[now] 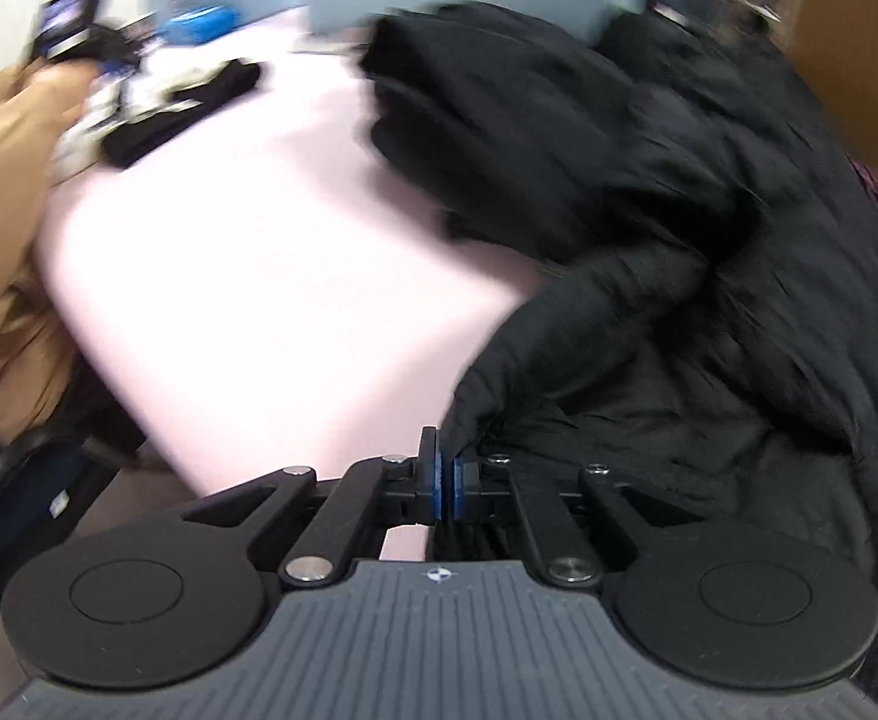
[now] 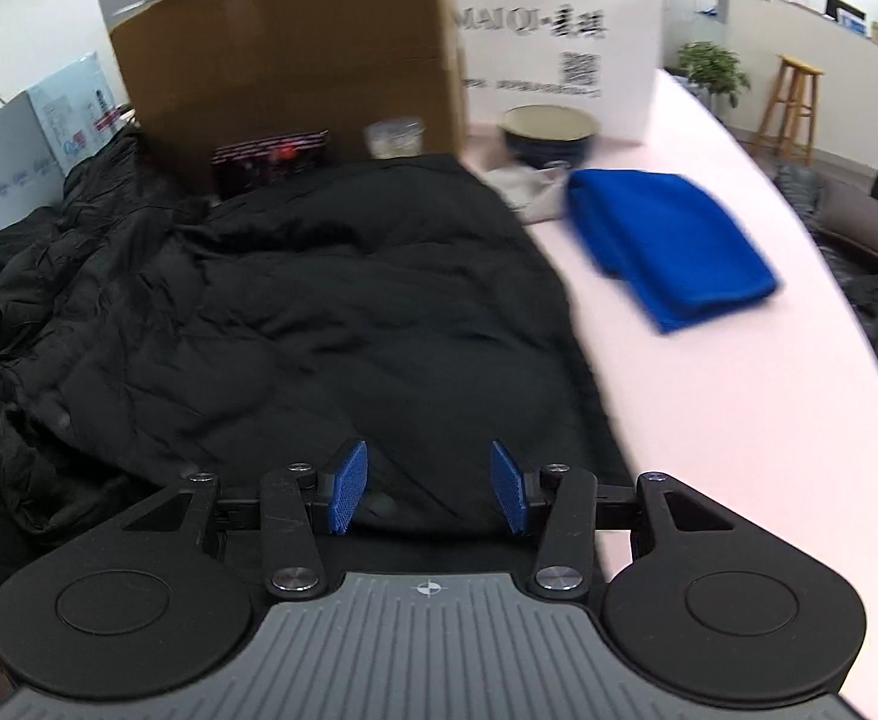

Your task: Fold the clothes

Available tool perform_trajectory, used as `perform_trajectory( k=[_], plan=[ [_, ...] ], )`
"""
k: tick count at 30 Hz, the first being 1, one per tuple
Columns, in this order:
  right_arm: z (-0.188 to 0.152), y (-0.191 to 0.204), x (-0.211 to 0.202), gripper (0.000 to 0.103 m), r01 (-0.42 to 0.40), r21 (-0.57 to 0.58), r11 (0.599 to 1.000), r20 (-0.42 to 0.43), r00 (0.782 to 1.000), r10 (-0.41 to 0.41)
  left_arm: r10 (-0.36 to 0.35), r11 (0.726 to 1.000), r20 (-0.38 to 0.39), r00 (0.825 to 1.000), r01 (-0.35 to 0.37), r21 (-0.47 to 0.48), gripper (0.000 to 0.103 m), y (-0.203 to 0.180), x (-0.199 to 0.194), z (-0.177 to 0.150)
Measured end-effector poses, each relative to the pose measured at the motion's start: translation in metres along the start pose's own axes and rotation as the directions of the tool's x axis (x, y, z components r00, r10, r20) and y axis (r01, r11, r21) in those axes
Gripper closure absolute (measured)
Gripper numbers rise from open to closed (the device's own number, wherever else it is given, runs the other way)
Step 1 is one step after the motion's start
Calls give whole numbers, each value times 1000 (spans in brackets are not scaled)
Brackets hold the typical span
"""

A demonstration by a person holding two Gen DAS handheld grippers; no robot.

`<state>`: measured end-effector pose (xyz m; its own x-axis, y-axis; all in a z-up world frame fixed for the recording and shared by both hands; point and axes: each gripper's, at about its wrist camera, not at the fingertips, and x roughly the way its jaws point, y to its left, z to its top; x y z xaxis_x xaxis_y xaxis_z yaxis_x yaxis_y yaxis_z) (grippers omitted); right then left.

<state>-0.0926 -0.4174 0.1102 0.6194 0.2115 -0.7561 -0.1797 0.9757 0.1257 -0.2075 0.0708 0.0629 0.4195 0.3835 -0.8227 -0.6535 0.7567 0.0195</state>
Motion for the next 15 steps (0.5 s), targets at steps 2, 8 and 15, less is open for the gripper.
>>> perform_trajectory(
  k=[2, 8, 15],
  plan=[
    [11, 4, 16, 60, -5, -12, 1000, -18, 1000, 5, 55, 998, -61, 997, -52, 44, 99, 3, 11, -2],
    [41, 23, 44, 58, 25, -70, 997, -13, 1000, -26, 13, 993, 79, 997, -22, 112, 36, -18, -35, 32],
    [66, 41, 69, 56, 64, -104, 993, 28, 998, -61, -221, 951, 266, 938, 147, 270, 21, -82, -56, 99]
  ],
)
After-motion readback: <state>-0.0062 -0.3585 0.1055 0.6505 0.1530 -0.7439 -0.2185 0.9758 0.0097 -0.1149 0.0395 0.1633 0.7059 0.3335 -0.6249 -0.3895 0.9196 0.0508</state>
